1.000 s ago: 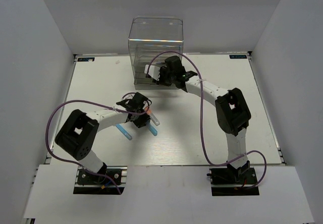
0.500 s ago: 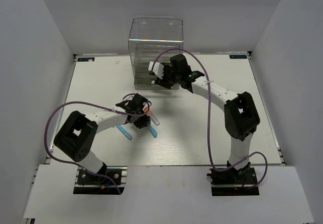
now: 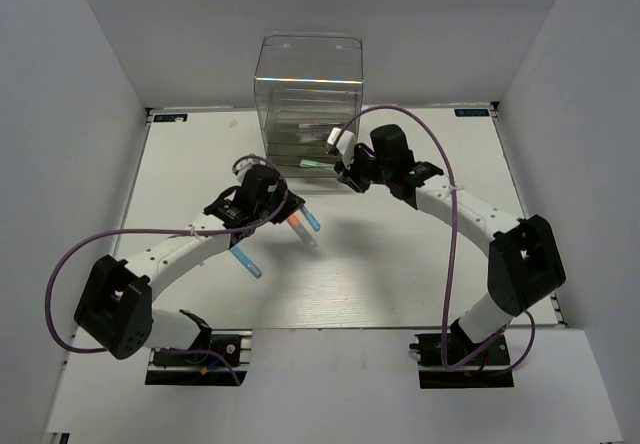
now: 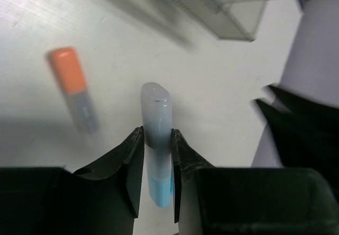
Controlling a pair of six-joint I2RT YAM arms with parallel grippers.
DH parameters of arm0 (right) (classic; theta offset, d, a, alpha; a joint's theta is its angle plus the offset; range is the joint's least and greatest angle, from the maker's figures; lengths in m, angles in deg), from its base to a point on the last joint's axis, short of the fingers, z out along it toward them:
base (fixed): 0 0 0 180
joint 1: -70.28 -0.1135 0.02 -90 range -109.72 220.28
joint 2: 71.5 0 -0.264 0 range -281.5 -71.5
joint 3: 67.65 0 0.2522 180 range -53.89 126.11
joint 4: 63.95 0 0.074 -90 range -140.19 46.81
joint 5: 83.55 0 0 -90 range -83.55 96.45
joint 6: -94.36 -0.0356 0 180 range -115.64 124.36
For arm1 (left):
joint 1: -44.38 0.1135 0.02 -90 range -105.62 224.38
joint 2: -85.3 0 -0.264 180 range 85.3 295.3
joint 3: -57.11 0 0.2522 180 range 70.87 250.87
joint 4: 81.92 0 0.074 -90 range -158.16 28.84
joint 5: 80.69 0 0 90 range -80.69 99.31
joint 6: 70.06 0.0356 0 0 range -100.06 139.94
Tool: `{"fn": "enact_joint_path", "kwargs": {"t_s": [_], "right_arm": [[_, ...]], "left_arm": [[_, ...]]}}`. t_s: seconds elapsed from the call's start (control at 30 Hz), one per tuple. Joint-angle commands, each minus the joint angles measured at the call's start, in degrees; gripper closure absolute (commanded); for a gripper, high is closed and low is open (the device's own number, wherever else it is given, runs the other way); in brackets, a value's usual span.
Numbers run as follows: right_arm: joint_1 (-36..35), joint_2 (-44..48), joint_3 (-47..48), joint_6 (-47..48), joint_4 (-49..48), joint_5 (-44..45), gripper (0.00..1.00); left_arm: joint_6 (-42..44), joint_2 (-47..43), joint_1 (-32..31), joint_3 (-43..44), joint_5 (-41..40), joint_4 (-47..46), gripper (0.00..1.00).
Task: Sort the stationery into containers
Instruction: Pick up the pen from the center of the board, then place the pen in the drawer.
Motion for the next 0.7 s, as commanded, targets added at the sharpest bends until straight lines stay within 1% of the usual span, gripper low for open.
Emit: {"fn": "enact_joint_path", "kwargs": {"t_s": [0.0, 0.03, 0.17, 0.2, 0.3, 0.4, 0.43, 0.5, 0.57, 0.63, 0.67], "right_arm": [[1.5, 2.5, -2.7, -4.3, -0.5, -1.0, 0.74], [1.9, 3.6, -4.2, -4.4, -0.4, -1.0, 0.79], [2.9, 4.9, -6.6, -4.2, -0.5, -0.8, 0.79], [3.3, 5.3, -7.4, -4.2, -0.5, -0.6, 0.79], [4.0, 6.7, -8.9, -4.4, -0.5, -0.6, 0.79], [4.3, 7.7, -10.0, -4.8, -0.5, -0.8, 0.79], [4.5, 7.9, -10.2, -5.1, -0.7, -0.8, 0.79], [4.8, 8.6, -11.2, -5.2, -0.7, -0.8, 0.79], [5.0, 9.2, -11.9, -5.4, -0.7, -0.9, 0.79], [5.4, 9.4, -12.3, -5.7, -0.8, -0.9, 0.79], [5.5, 9.5, -12.5, -5.8, -0.9, -1.0, 0.79]], "left_arm": [[1.0, 0.3, 0.3, 4.2, -4.3, -5.9, 1.0], [1.0, 0.9, 0.8, 5.3, -4.9, -7.1, 1.0], [-0.7, 5.2, 1.3, 9.4, -7.6, -13.9, 1.0], [-0.7, 6.3, 1.3, 10.4, -8.2, -13.9, 1.0], [-4.4, 10.5, 1.8, 16.0, -10.6, -14.6, 1.0], [-8.4, 13.5, 2.5, 17.4, -13.6, -13.9, 1.0], [-12.0, 14.0, 2.5, 17.4, -14.4, -13.3, 1.0], [-15.9, 15.4, 3.0, 17.4, -16.2, -12.8, 1.0], [-21.4, 16.6, 3.0, 17.4, -18.1, -10.0, 1.0], [-26.6, 18.6, 3.0, 19.4, -19.6, -6.6, 1.0], [-27.4, 19.2, 3.0, 19.4, -20.8, -5.3, 1.0]]}}
